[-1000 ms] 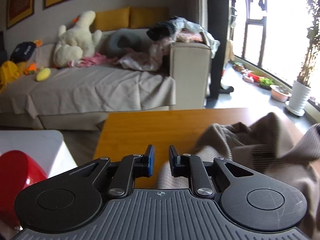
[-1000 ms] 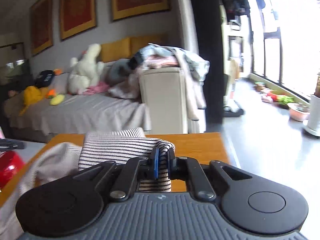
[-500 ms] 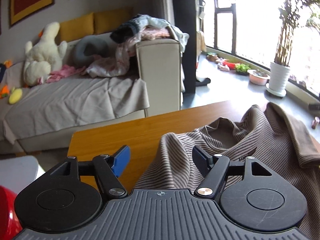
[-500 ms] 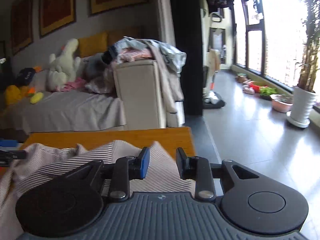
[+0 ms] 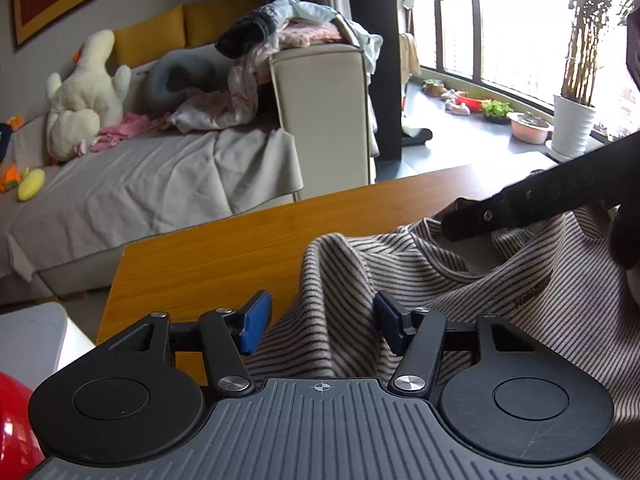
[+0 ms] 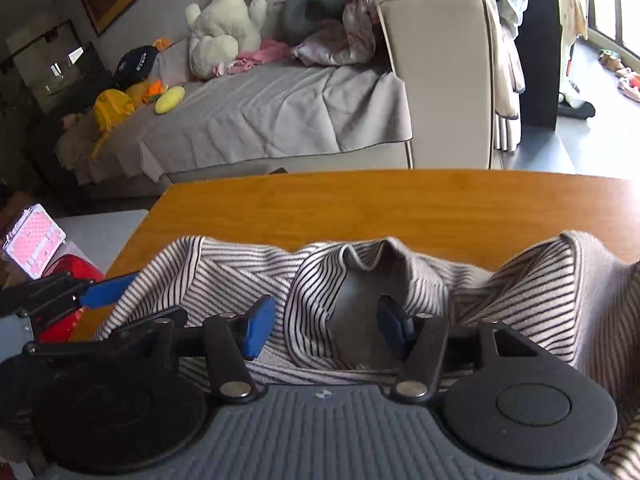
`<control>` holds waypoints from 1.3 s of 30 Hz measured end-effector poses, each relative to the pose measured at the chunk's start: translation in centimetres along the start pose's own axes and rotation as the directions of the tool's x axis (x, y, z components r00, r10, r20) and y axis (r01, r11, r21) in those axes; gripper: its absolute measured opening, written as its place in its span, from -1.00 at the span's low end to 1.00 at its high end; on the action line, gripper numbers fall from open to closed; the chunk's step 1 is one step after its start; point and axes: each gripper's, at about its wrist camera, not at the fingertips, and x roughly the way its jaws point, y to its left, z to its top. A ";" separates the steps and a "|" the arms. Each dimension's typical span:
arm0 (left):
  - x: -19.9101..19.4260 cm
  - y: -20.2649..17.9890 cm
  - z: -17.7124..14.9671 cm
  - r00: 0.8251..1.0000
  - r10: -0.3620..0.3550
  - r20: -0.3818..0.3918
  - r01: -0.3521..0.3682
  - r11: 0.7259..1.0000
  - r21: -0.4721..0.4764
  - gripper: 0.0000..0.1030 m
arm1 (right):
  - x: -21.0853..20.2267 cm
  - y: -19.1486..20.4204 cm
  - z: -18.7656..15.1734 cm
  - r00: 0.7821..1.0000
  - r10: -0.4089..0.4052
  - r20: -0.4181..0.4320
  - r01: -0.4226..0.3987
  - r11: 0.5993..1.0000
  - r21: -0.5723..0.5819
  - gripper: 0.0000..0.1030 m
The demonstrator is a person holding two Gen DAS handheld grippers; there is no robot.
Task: Fold clothes
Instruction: 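Unfold the sweater flat on the table with both grippers, then release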
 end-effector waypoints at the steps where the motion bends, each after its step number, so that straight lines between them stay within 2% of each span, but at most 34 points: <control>1: 0.0 0.6 -0.2 1.000 -0.005 -0.003 0.005 1.000 -0.006 0.07 | 0.3 0.7 -0.1 1.000 0.005 0.000 -0.005 0.999 -0.042 -0.82; 2: 0.0 1.1 -0.4 1.000 -0.012 -0.005 0.012 1.000 -0.012 0.01 | 0.4 1.3 0.1 1.000 0.012 0.001 -0.012 0.998 -0.055 -0.91; 4: -0.1 2.1 -0.6 1.000 -0.026 -0.007 0.026 0.999 -0.024 -0.05 | -0.2 1.7 1.6 0.998 0.048 0.029 -0.048 0.999 -0.025 -0.92; 6: -0.1 2.7 -0.7 1.000 -0.016 -0.002 0.016 1.000 -0.025 -0.12 | -2.7 0.9 4.0 0.981 0.092 0.172 -0.100 0.994 0.040 -0.93; 7: -0.2 3.0 -0.7 1.000 -0.005 0.004 0.005 1.000 -0.025 -0.12 | -3.9 0.6 5.1 0.964 0.064 0.256 -0.079 0.996 0.047 -1.00; 8: -0.3 3.2 -0.7 1.000 0.010 0.013 -0.010 1.000 -0.026 -0.12 | -5.0 0.6 5.9 0.945 0.002 0.328 -0.009 1.000 0.019 -0.99; 9: -0.3 3.6 -0.7 0.999 0.033 0.018 -0.032 0.999 -0.030 -0.12 | -6.0 0.7 6.5 0.915 -0.061 0.398 0.070 0.997 -0.010 -0.98; 10: -0.2 4.1 -0.8 0.998 0.061 0.019 -0.060 0.998 -0.036 -0.12 | -6.6 0.7 7.0 0.889 -0.123 0.440 0.159 0.986 -0.044 -0.95; 11: -0.1 4.6 -0.7 0.996 0.089 0.017 -0.089 0.995 -0.044 -0.12 | -7.0 0.3 7.0 0.887 -0.143 0.440 0.189 0.980 -0.063 -0.95; 12: 0.1 5.3 -0.7 0.995 0.104 0.007 -0.103 0.993 -0.059 -0.08 | -7.4 -0.1 6.8 0.889 -0.155 0.431 0.208 0.975 -0.079 -0.95; 15: -0.2 6.2 -0.5 0.995 0.098 0.000 -0.098 0.991 -0.095 -0.05 | -6.9 -1.1 4.8 0.934 -0.139 0.329 0.193 0.972 -0.137 -0.82; 16: -0.4 6.2 -0.4 0.996 0.092 0.006 -0.091 0.991 -0.100 -0.05 | -6.4 -1.3 3.8 0.949 -0.137 0.284 0.189 0.968 -0.165 -0.67; 19: -1.8 5.2 0.5 0.998 0.043 0.054 -0.037 0.994 -0.104 -0.06 | -4.5 -1.4 1.0 0.974 -0.141 0.179 0.182 0.953 -0.240 0.03; 20: -2.2 4.7 0.9 0.998 0.016 0.068 -0.009 0.994 -0.105 -0.06 | -4.0 -1.4 0.1 0.977 -0.142 0.157 0.179 0.949 -0.258 0.07; 21: -2.4 4.1 1.2 0.997 -0.013 0.080 0.021 0.994 -0.104 -0.06 | -3.4 -1.3 -0.5 0.981 -0.137 0.140 0.171 0.948 -0.269 0.05; 22: -2.6 3.5 1.5 0.995 -0.040 0.087 0.048 0.994 -0.095 -0.05 | -2.9 -1.2 -0.9 0.984 -0.129 0.124 0.159 0.946 -0.281 -0.48; 23: -2.7 2.8 1.5 0.994 -0.060 0.088 0.067 0.995 -0.077 -0.03 | -2.4 -1.1 -0.8 0.985 -0.132 0.111 0.160 0.943 -0.291 -0.91; 25: -2.8 1.5 1.5 0.993 -0.087 0.084 0.091 0.995 -0.037 0.02 | -2.3 -1.1 0.3 0.968 -0.173 0.180 0.219 0.934 -0.281 -0.94; 28: -3.0 0.6 0.8 0.990 -0.122 0.067 0.125 0.992 -0.033 0.06 | -2.4 -2.2 3.3 0.923 -0.256 0.289 0.329 0.913 -0.242 -0.97; 31: -3.8 0.6 -0.2 0.983 -0.175 0.055 0.179 0.981 -0.069 0.23 | -2.4 -2.5 4.2 0.854 -0.367 0.369 0.471 0.847 -0.247 -0.98; 32: -4.2 0.4 -0.7 0.982 -0.186 0.044 0.189 0.980 -0.069 0.27 | -2.6 -2.6 4.1 0.857 -0.359 0.369 0.464 0.849 -0.251 -0.97; 33: -4.7 0.1 -1.2 0.980 -0.195 0.034 0.196 0.979 -0.059 0.33 | -3.0 -2.9 3.8 0.874 -0.331 0.355 0.430 0.869 -0.247 -0.97; 35: -5.7 -0.5 -2.3 0.976 -0.216 0.017 0.216 0.976 -0.033 0.40 | -4.3 -3.7 2.6 0.918 -0.254 0.303 0.325 0.922 -0.209 -0.96; 37: -6.4 -1.3 -3.3 0.966 -0.259 -0.012 0.259 0.966 -0.016 0.41 | -6.4 -4.8 0.4 0.955 -0.161 0.250 0.201 0.969 -0.145 -0.85; 39: -6.8 -2.1 -4.4 0.949 -0.311 -0.050 0.311 0.950 -0.011 0.40 | -9.0 -4.9 -2.9 0.973 -0.056 0.224 0.084 0.989 -0.118 -0.68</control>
